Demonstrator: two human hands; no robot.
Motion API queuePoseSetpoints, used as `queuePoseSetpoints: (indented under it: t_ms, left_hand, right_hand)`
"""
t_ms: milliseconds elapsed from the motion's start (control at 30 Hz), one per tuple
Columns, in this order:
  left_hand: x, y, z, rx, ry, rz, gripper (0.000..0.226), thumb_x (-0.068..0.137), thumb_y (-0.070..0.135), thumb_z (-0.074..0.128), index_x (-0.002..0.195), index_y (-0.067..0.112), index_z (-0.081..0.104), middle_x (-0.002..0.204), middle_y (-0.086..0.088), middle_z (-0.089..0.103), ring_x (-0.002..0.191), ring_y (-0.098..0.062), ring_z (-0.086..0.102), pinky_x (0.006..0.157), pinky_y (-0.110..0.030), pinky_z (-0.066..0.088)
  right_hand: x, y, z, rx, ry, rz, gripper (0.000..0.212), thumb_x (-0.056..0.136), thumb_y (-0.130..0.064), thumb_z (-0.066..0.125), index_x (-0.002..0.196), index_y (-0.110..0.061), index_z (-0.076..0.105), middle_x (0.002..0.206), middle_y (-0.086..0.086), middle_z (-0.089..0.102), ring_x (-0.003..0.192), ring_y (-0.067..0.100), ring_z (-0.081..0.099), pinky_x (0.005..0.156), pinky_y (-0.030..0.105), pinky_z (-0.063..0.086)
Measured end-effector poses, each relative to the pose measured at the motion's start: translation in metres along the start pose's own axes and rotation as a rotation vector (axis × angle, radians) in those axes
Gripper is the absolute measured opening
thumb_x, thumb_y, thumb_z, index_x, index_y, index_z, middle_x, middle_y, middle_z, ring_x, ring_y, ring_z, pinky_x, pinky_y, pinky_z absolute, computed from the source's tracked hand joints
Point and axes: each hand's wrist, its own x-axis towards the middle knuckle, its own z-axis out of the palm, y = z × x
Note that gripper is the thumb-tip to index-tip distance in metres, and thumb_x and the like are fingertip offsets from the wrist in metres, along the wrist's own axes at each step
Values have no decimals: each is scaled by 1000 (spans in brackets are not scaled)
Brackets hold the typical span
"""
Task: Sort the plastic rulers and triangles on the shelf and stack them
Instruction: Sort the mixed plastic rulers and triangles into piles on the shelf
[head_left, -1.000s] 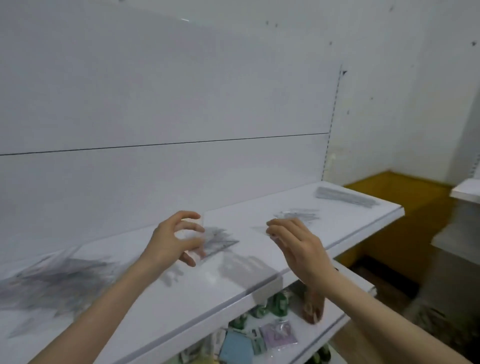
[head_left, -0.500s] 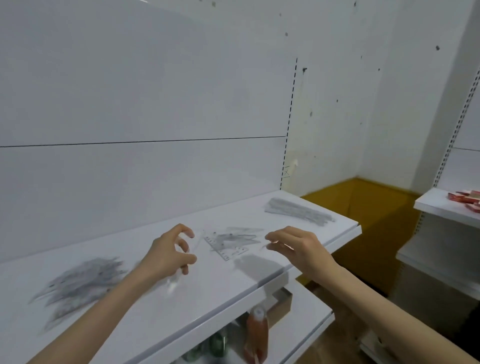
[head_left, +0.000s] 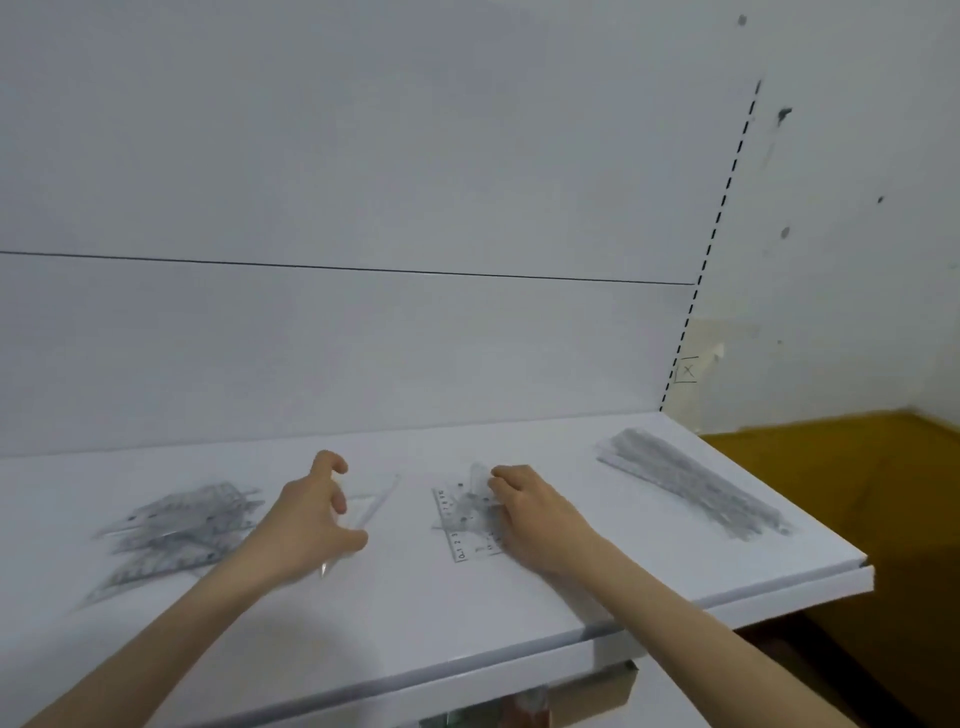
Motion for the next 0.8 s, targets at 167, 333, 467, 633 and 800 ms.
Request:
queuePoseSetpoints:
  t_ms: [167,333,467,633,800]
  left_hand:
    - [-3,2,-3,86,3,31,38,65,18,75,90,25,48,96,3,54,69,-11,52,57,-20,39]
    - [-8,9,2,53,-35,98,59,69,15,72,122,32,51,103,8,52,66,-8,53,54,-12,40]
    - [-12,10,-5,66,-49,140,66,67,12,71,121,31,39,104,12,56,59,-8,54,53,-18,46]
    - [-28,-5,-28,79,-19,149,53,70,13,72,113,28,45,105,10,57,64,-5,54,52,-12,41]
    - [-48,-45,-74,43,105,83,62,70,17,77,126,23,51,99,12,59,76,-4,57,63,-9,44]
  right_hand:
    - [-3,1,-8,-47,-41,-56,32,82,-25,29,72,-11,56,74,4,60,70,27,57,72,38,48]
    - [9,-24,-27,52,103,-45,45,85,-34,43,116,-9,65,113,3,69,98,21,64,84,28,51]
    - [25,-59,-32,182,86,-214,53,81,-37,66,128,-15,56,128,3,61,108,20,59,82,29,51]
    - [51,-97,-15,314,55,-422,32,83,-20,67,114,-12,68,115,11,68,88,32,69,68,42,58]
    - [90,-138,12,299,115,-592,25,92,-25,54,97,-8,72,99,11,70,72,27,65,61,33,54]
